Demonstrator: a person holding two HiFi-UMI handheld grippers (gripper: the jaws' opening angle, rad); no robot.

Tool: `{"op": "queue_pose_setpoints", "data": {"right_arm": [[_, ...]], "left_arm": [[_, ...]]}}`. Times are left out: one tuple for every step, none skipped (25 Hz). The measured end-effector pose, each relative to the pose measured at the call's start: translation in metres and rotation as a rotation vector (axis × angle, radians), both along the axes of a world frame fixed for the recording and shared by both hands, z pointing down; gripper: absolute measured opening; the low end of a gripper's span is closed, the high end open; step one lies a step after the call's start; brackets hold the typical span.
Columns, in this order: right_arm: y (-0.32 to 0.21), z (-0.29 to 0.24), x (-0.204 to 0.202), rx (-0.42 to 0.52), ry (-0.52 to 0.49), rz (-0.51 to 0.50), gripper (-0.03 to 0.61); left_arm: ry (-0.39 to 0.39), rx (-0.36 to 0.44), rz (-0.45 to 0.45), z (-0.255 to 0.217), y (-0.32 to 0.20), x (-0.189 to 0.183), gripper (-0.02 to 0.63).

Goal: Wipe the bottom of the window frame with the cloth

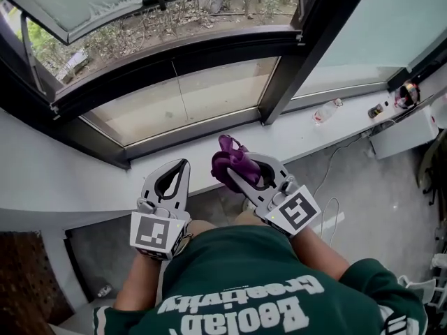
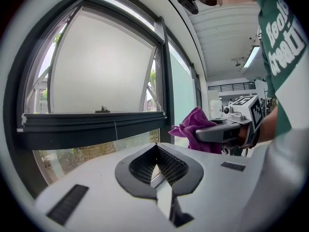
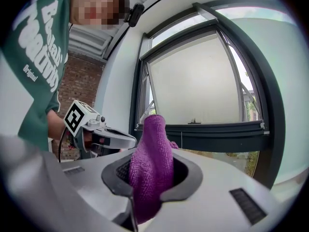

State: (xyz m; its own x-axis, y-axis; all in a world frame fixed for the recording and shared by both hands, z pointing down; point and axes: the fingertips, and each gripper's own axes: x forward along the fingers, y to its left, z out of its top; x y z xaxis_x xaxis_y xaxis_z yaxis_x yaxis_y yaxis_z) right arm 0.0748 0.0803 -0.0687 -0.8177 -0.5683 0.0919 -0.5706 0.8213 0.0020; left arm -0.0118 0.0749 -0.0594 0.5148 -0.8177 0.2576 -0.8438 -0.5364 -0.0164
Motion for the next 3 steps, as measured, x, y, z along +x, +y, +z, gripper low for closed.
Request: {"op": "queue_pose_setpoints", "data": {"right_arm": [[0.0014,0.0003,0.0025,-0.001,-0.001,0.008,0.094],[0.0026,0.0008,0.0053,-0.004,-0.003,0.017,0.094],[0.0038,0.0014,0.0082,-0.007,-0.004,0.027,0.094]], "left_arm": [[-0.003,0.0,0.005,0.0,-0.0005,0.0011,0.008],[-0.005,-0.001,0.009,0.0,-0.0012,0.0024,0.008],[-0.008,-0.001,0.014,0.0001,-0.002,0.0038,0.008]]}}
